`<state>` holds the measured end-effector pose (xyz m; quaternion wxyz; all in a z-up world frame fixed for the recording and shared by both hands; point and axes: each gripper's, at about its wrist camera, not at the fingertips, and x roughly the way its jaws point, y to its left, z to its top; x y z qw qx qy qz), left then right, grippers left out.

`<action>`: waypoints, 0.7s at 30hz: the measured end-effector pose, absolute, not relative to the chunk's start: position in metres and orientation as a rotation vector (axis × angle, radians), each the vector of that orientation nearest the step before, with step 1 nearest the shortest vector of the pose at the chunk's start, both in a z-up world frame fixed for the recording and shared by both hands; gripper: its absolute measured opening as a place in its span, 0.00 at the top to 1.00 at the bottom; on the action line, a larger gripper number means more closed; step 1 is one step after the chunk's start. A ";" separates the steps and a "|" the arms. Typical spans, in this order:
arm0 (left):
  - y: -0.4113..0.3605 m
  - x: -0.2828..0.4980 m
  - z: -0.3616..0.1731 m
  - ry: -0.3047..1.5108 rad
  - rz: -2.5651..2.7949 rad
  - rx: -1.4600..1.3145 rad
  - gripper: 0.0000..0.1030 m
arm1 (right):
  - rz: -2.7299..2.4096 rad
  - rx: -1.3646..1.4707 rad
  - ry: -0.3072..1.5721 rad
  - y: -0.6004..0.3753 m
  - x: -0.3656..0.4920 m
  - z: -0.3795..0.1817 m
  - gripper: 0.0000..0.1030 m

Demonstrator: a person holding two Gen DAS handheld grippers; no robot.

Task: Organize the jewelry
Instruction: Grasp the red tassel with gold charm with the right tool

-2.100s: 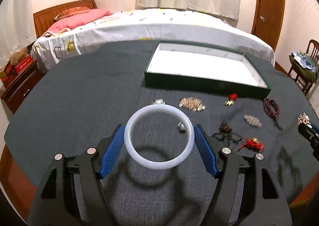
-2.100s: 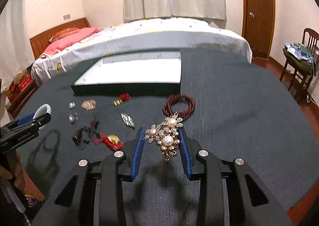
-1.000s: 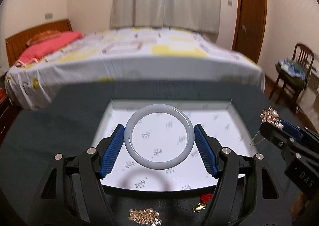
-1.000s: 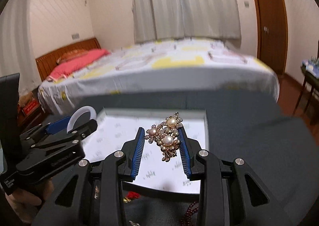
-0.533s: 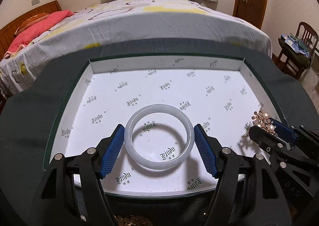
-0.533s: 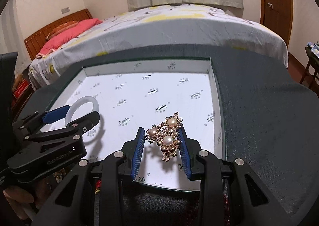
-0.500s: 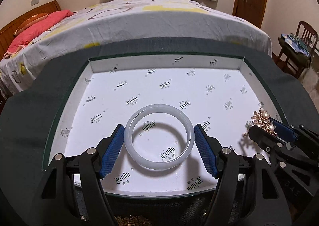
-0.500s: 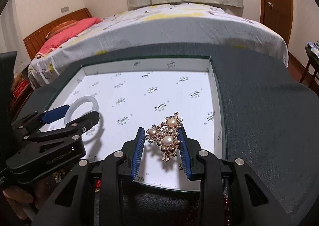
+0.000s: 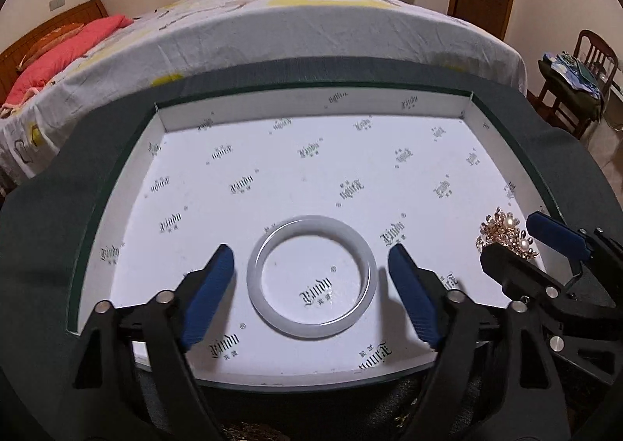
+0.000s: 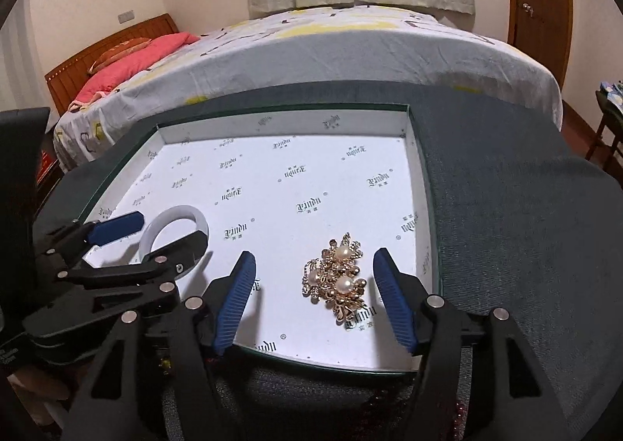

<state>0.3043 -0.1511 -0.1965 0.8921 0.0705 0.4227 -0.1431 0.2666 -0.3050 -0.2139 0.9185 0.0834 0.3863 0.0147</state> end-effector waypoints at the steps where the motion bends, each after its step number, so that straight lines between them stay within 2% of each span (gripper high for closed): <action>1: -0.150 0.304 -0.194 0.872 -0.299 0.141 0.20 | 0.028 0.181 0.788 -0.307 0.264 -0.211 0.40; 5: -0.142 0.299 -0.177 0.828 -0.293 0.111 0.15 | 0.021 0.200 0.744 -0.310 0.252 -0.196 0.40; 12: -0.124 0.266 -0.144 0.722 -0.259 0.085 0.15 | 0.036 0.189 0.688 -0.302 0.212 -0.174 0.40; 17: -0.102 0.223 -0.130 0.637 -0.201 0.095 0.15 | 0.040 0.194 0.678 -0.294 0.178 -0.177 0.40; 21: -0.081 0.193 -0.131 0.643 -0.160 0.065 0.15 | 0.053 0.171 0.681 -0.282 0.152 -0.186 0.40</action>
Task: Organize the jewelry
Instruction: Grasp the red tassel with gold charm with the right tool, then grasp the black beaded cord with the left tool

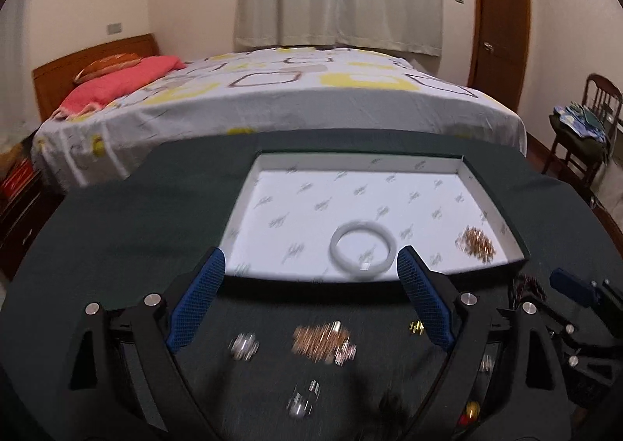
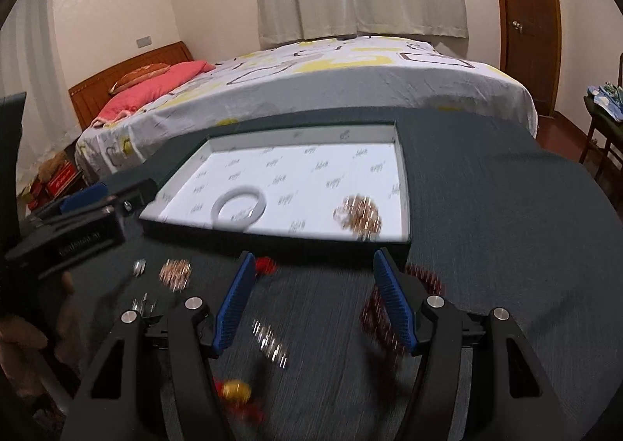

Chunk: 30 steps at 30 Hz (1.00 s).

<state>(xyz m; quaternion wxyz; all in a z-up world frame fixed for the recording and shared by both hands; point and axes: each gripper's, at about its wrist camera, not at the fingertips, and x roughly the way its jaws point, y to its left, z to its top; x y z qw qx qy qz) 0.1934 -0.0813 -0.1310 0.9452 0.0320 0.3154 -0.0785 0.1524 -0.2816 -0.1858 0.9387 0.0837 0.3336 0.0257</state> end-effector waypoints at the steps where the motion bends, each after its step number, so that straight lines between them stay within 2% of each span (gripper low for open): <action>1: -0.077 0.188 -0.132 0.649 -0.156 0.054 0.15 | 0.060 0.167 0.687 -0.277 0.146 -0.189 0.41; 13: -0.033 0.125 -0.168 0.726 -0.061 0.036 0.15 | 0.140 0.108 0.753 -0.235 0.109 -0.224 0.45; 19: -0.031 0.117 -0.172 0.723 -0.060 0.052 0.15 | 0.126 0.071 0.796 -0.222 0.114 -0.232 0.52; 24: -0.036 0.116 -0.174 0.735 -0.079 0.048 0.15 | 0.118 0.041 0.816 -0.220 0.115 -0.235 0.66; 26: -0.039 0.115 -0.175 0.742 -0.088 0.048 0.15 | 0.119 0.047 0.815 -0.223 0.113 -0.236 0.80; 30: -0.047 0.110 -0.178 0.756 -0.115 0.054 0.15 | 0.118 0.088 0.818 -0.235 0.110 -0.235 0.84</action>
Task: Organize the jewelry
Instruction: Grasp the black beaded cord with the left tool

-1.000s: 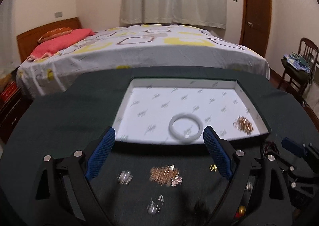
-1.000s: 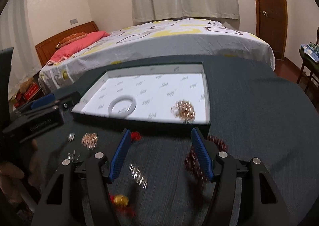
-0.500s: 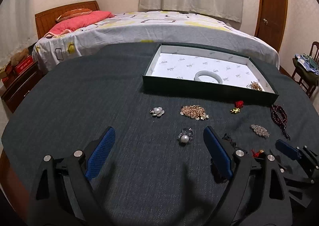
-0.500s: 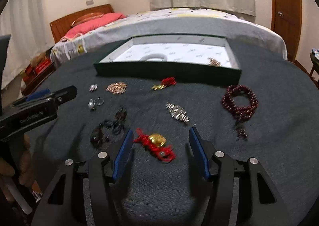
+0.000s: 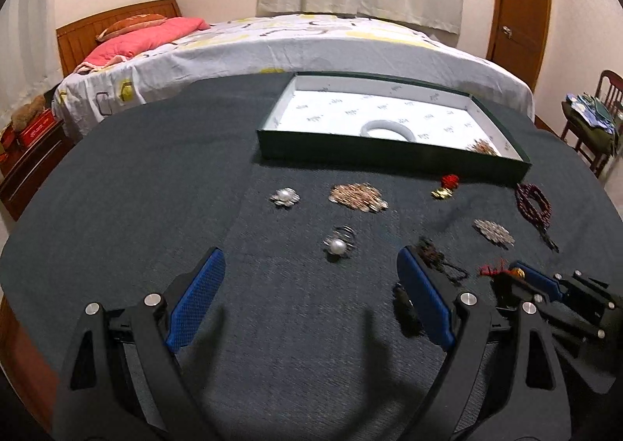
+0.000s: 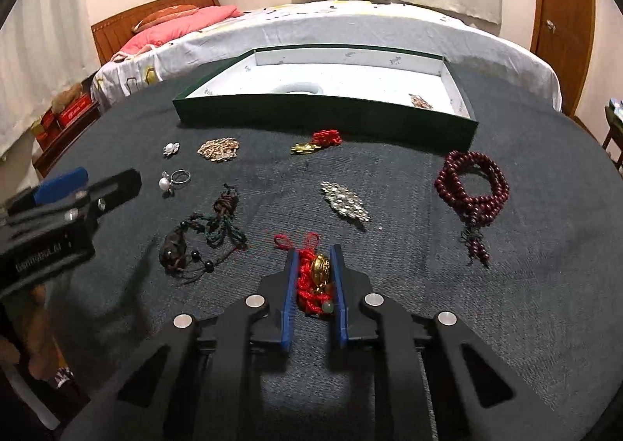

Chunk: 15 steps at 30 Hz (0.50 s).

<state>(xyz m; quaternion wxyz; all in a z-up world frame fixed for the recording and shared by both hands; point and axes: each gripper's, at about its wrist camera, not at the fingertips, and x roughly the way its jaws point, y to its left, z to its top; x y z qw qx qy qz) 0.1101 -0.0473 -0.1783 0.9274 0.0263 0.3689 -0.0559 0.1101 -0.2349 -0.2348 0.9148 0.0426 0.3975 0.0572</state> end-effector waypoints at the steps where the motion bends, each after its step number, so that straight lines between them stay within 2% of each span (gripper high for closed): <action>1: -0.049 0.109 -0.179 0.758 -0.121 0.055 0.15 | 0.116 0.093 0.816 -0.237 0.109 -0.234 0.84; 5: -0.062 0.103 -0.183 0.771 -0.162 0.075 0.17 | 0.099 0.109 0.787 -0.250 0.101 -0.225 0.84; 11: -0.073 0.103 -0.197 0.832 -0.187 0.083 0.33 | 0.076 0.153 0.771 -0.269 0.092 -0.220 0.84; 15: -0.074 0.105 -0.207 0.876 -0.190 0.069 0.39 | 0.075 0.172 0.769 -0.275 0.089 -0.220 0.84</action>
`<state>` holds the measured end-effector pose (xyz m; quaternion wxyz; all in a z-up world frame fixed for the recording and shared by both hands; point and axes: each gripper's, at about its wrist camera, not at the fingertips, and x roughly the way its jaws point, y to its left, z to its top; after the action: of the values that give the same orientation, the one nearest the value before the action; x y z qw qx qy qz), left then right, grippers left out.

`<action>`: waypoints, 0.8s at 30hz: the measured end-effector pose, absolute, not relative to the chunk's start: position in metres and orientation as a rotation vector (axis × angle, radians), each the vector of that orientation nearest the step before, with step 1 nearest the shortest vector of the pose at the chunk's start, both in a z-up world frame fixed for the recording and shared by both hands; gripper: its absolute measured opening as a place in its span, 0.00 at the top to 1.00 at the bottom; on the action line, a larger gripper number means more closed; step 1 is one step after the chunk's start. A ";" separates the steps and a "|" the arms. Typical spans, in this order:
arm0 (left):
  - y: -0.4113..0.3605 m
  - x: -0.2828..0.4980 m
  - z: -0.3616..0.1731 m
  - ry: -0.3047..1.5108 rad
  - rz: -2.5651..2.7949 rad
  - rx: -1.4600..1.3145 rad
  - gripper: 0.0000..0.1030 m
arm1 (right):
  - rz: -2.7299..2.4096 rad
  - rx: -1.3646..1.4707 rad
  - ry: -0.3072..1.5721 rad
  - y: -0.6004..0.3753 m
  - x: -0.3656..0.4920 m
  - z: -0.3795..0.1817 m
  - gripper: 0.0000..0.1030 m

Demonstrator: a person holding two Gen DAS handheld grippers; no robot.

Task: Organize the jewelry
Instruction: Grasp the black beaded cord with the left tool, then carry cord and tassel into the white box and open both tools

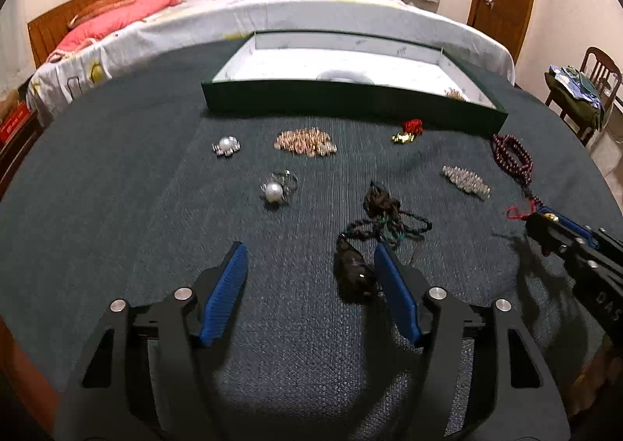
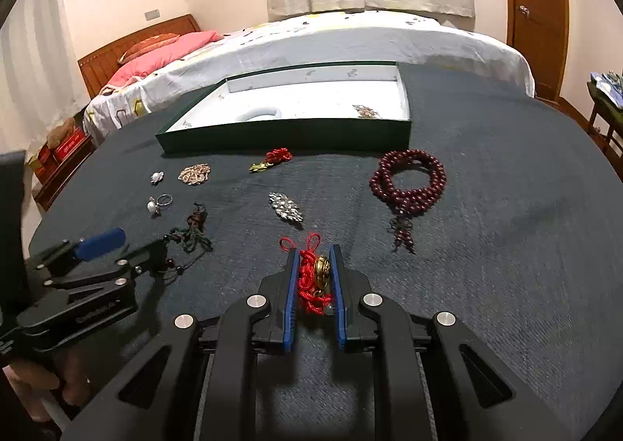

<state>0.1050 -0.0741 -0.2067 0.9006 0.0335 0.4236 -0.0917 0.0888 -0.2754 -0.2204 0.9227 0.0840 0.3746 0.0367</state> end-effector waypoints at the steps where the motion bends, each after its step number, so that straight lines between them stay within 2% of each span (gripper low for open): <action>1: -0.075 0.105 -0.208 0.883 -0.192 0.069 0.40 | 0.075 0.175 0.768 -0.276 0.089 -0.220 0.84; 4: -0.077 0.103 -0.210 0.878 -0.194 0.092 0.43 | 0.077 0.186 0.767 -0.276 0.089 -0.221 0.84; 7: -0.078 0.101 -0.209 0.868 -0.204 0.098 0.51 | 0.078 0.190 0.764 -0.277 0.088 -0.221 0.84; 12: -0.080 0.099 -0.208 0.852 -0.249 0.111 0.77 | 0.078 0.191 0.762 -0.278 0.087 -0.221 0.84; 14: -0.082 0.098 -0.209 0.849 -0.268 0.117 0.83 | 0.078 0.191 0.760 -0.277 0.087 -0.220 0.84; 24: -0.083 0.094 -0.201 0.812 -0.279 0.127 0.83 | 0.080 0.177 0.745 -0.273 0.084 -0.216 0.84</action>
<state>0.0937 -0.0828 -0.2008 0.9073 0.0616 0.3934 -0.1350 0.0839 -0.2727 -0.2157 0.9269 0.0862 0.3632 0.0391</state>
